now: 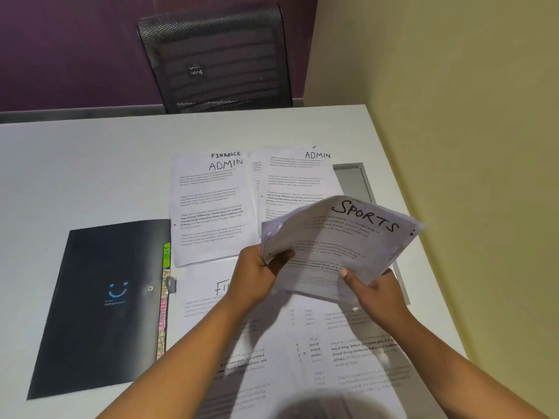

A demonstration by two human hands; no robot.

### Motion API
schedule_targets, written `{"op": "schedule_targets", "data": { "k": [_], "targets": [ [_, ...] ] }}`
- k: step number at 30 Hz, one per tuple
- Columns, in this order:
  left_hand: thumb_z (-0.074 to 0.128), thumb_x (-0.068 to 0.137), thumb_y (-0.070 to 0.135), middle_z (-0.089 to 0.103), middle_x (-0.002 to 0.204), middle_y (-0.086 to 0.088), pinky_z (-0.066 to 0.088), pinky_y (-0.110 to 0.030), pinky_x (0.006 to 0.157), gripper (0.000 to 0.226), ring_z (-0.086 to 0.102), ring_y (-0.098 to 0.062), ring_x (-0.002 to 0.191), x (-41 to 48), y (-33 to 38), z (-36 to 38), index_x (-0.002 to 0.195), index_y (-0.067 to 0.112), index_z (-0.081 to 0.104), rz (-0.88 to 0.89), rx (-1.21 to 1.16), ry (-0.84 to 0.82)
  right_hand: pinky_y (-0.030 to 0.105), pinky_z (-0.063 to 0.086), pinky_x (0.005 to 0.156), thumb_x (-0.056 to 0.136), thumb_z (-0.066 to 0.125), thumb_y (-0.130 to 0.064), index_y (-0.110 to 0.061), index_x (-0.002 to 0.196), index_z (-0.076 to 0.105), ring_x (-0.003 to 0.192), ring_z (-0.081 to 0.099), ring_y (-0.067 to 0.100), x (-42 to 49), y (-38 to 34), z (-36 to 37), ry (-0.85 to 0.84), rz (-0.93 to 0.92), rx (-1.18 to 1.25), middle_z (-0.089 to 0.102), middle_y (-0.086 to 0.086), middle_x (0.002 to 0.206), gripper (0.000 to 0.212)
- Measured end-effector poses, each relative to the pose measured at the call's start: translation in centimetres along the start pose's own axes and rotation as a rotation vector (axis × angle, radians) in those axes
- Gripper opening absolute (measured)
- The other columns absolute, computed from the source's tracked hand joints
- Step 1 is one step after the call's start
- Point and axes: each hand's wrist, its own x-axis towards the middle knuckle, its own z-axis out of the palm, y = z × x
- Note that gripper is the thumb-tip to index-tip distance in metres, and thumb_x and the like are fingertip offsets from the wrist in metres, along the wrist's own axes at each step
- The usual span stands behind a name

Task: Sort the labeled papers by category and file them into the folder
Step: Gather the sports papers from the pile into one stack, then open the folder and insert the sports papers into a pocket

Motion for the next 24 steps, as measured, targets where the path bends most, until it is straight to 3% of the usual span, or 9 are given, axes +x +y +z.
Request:
{"op": "schedule_targets", "data": {
  "k": [3, 5, 8, 11, 14, 18, 20, 22, 24],
  "targets": [
    [0.072, 0.088, 0.017, 0.078, 0.088, 0.007, 0.057, -0.023, 0.071, 0.008, 0.072, -0.009, 0.084, -0.8, 0.7, -1.5, 0.095, 0.015, 0.077, -0.019, -0.084, 0.014, 0.005, 0.049, 0.059, 0.09, 0.068, -0.022, -0.019, 0.106, 0.072, 0.076, 0.066, -0.017, -0.7, -1.0, 0.0, -0.05, -0.076, -0.076, 0.071, -0.026, 0.08, 0.016],
    [0.073, 0.087, 0.013, 0.079, 0.092, -0.003, 0.061, -0.033, 0.076, 0.011, 0.075, -0.017, 0.089, -1.9, 1.3, -2.6, 0.096, 0.007, 0.077, -0.06, -0.184, 0.059, 0.006, 0.047, 0.053, 0.093, 0.066, -0.023, -0.024, 0.087, 0.073, 0.069, 0.067, -0.014, -1.4, -1.8, 0.3, -0.071, -0.102, -0.095, 0.071, -0.029, 0.067, 0.009],
    [0.07, 0.089, 0.013, 0.079, 0.093, 0.004, 0.058, -0.025, 0.071, 0.014, 0.075, -0.011, 0.089, -4.7, 1.4, -4.0, 0.102, 0.009, 0.074, -0.137, -0.283, 0.086, 0.017, 0.047, 0.053, 0.093, 0.066, -0.021, -0.025, 0.069, 0.068, 0.053, 0.065, -0.005, -2.8, -3.2, 1.1, -0.047, -0.086, -0.019, 0.069, -0.019, 0.056, 0.025],
    [0.067, 0.093, 0.027, 0.077, 0.105, -0.001, 0.06, -0.039, 0.082, 0.023, 0.074, -0.02, 0.098, -7.1, 0.1, -4.0, 0.111, 0.014, 0.072, -0.223, -0.3, -0.01, 0.012, 0.043, 0.046, 0.095, 0.062, -0.02, -0.015, 0.079, 0.071, 0.043, 0.06, -0.003, -3.8, -4.2, 1.3, -0.014, -0.058, 0.097, 0.067, -0.013, 0.05, 0.019],
    [0.062, 0.096, 0.031, 0.077, 0.107, -0.003, 0.057, -0.05, 0.09, 0.023, 0.073, -0.023, 0.1, -9.5, -1.4, -4.3, 0.111, 0.017, 0.073, -0.276, -0.304, 0.063, 0.008, 0.042, 0.043, 0.097, 0.059, -0.023, -0.01, 0.096, 0.072, 0.044, 0.063, -0.002, -5.7, -4.5, 2.7, -0.092, -0.05, 0.085, 0.071, -0.013, 0.056, 0.018],
    [0.055, 0.1, 0.028, 0.077, 0.104, 0.002, 0.058, -0.04, 0.09, 0.021, 0.073, -0.017, 0.098, -11.9, -3.3, -5.0, 0.107, 0.019, 0.073, -0.333, -0.288, 0.087, 0.012, 0.046, 0.051, 0.099, 0.055, -0.027, -0.016, 0.111, 0.07, 0.052, 0.064, -0.004, -7.9, -4.0, 4.5, -0.089, -0.029, -0.01, 0.067, -0.021, 0.058, 0.022],
    [0.054, 0.1, 0.029, 0.078, 0.097, 0.001, 0.056, -0.027, 0.083, 0.022, 0.072, -0.009, 0.092, -12.7, -4.3, -6.0, 0.1, 0.019, 0.073, -0.333, -0.215, 0.094, 0.025, 0.051, 0.069, 0.099, 0.055, -0.026, -0.015, 0.119, 0.068, 0.077, 0.065, -0.002, -8.8, -3.7, 5.3, -0.062, -0.004, -0.022, 0.071, -0.018, 0.085, 0.026],
    [0.057, 0.098, 0.031, 0.075, 0.086, 0.001, 0.05, -0.013, 0.067, 0.023, 0.066, 0.002, 0.073, -13.2, -5.5, -7.3, 0.089, 0.016, 0.072, -0.36, -0.069, 0.178, 0.032, 0.048, 0.08, 0.098, 0.057, -0.026, -0.013, 0.121, 0.067, 0.085, 0.062, 0.003, -9.8, -3.6, 5.9, -0.034, 0.019, -0.031, 0.072, -0.006, 0.098, 0.028],
    [0.06, 0.096, 0.028, 0.072, 0.081, -0.001, 0.054, -0.02, 0.063, 0.022, 0.066, -0.004, 0.068, -13.7, -6.9, -9.0, 0.084, 0.013, 0.07, -0.39, 0.016, 0.335, 0.033, 0.048, 0.079, 0.097, 0.059, -0.026, -0.013, 0.119, 0.068, 0.083, 0.063, 0.007, -10.6, -3.4, 6.5, -0.019, 0.061, -0.009, 0.07, -0.001, 0.096, 0.027]
  ]
}}
